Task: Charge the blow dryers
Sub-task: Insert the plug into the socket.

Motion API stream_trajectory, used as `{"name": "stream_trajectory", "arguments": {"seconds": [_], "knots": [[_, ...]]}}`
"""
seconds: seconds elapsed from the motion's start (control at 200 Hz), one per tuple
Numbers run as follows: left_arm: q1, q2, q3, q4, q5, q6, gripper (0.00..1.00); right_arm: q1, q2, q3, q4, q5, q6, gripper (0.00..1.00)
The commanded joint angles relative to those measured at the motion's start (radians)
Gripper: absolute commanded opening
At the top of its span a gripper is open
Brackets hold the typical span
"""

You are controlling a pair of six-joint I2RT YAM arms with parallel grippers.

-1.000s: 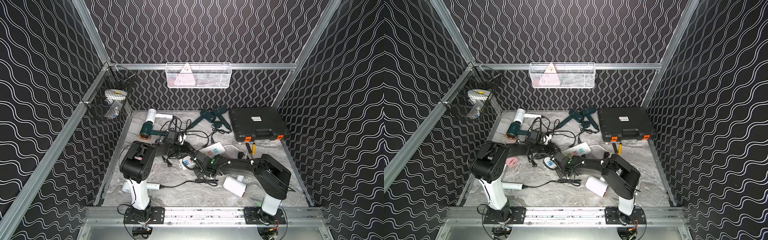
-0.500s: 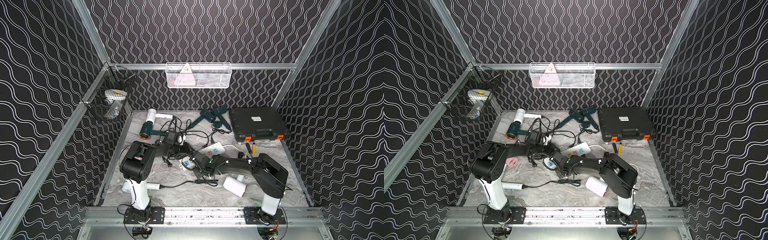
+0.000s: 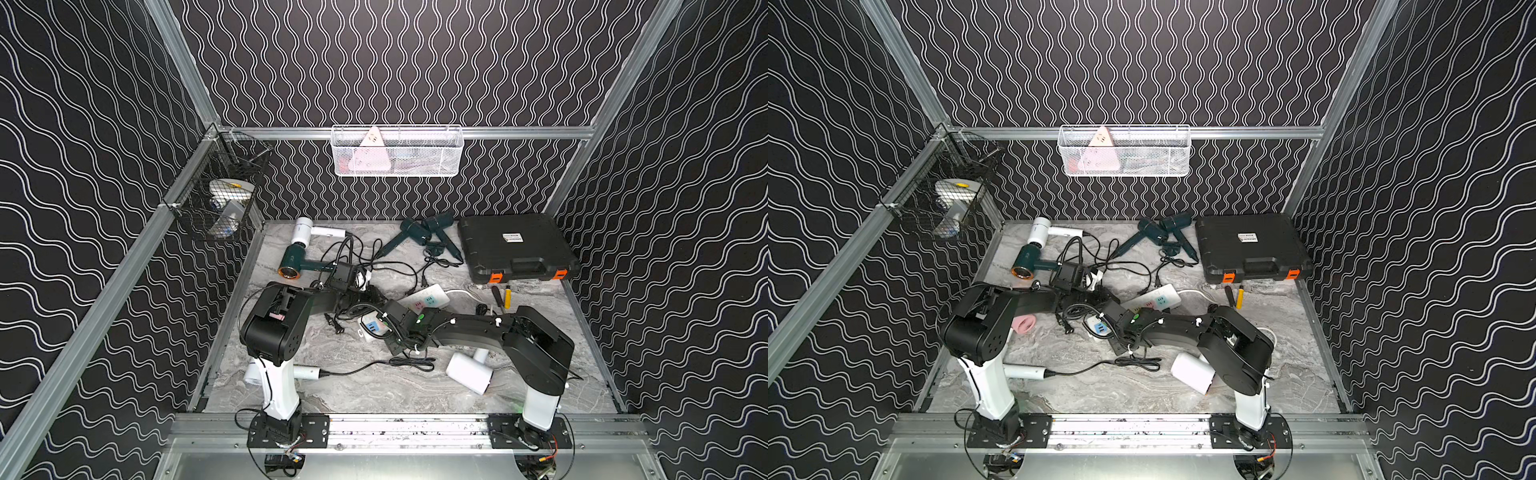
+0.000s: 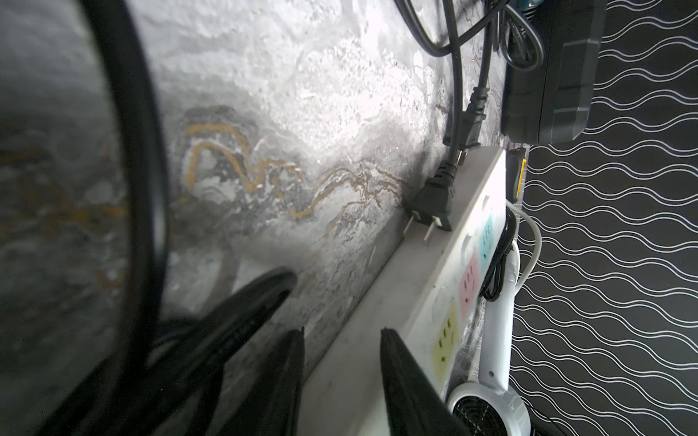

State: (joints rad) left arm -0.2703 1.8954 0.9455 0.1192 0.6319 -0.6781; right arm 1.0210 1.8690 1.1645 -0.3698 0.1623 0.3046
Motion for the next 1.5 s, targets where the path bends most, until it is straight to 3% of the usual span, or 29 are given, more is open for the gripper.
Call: {"name": "stream_trajectory", "arguments": {"seconds": [0.0,0.43,1.496], "knots": [[0.000,0.002,-0.005,-0.007,0.016,-0.001,0.39,0.001,0.009,0.017,0.035,-0.001,0.014,0.00],[-0.018,0.004,-0.027,0.014,0.015,-0.010,0.38,-0.021,0.027,0.055,-0.014,0.022,0.038,0.00],[-0.073,0.008,-0.022,-0.006,-0.015,0.021,0.32,-0.078,0.058,0.156,-0.040,-0.023,-0.048,0.00]]}}
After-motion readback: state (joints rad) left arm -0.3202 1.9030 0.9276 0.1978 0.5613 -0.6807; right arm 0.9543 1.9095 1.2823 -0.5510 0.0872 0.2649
